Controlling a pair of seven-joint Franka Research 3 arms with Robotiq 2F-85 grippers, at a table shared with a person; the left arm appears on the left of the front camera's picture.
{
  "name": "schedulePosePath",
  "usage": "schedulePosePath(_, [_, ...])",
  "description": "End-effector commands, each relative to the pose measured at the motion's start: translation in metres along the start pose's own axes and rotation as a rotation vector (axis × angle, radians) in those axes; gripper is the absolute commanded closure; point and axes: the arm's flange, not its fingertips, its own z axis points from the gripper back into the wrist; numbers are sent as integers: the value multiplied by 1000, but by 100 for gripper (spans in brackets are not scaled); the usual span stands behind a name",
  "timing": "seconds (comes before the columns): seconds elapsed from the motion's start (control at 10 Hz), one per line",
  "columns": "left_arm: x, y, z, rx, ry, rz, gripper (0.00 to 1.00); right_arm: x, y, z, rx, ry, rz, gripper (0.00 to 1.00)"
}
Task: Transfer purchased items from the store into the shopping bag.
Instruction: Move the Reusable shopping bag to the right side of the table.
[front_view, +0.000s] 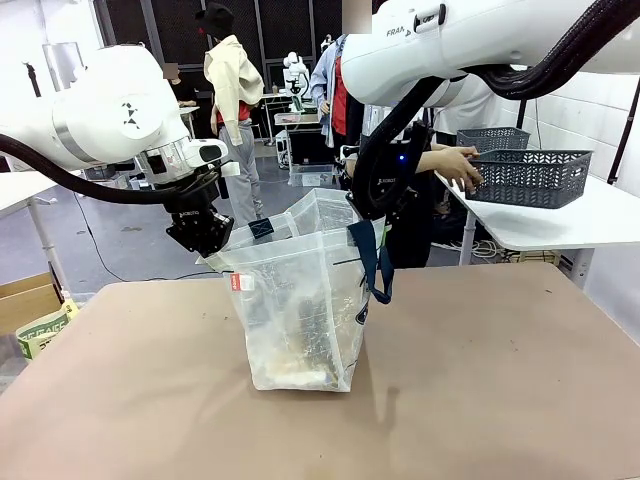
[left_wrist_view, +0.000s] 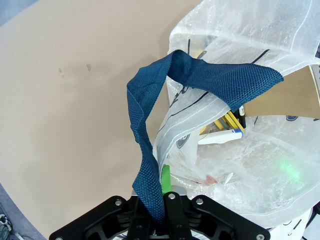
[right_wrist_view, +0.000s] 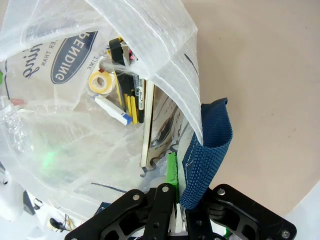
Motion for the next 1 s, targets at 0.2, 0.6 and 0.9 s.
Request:
schedulePosePath(0.2, [4, -11, 7, 17, -5, 23, 100, 2, 21, 5, -2, -5, -112, 100])
schedulePosePath(0.6, [14, -33, 12, 12, 25, 110, 100, 10, 37, 8, -13, 46, -290, 100])
schedulePosePath(0.9, [14, -44, 23, -14, -21, 244, 100, 17, 44, 7, -30, 98, -513, 100])
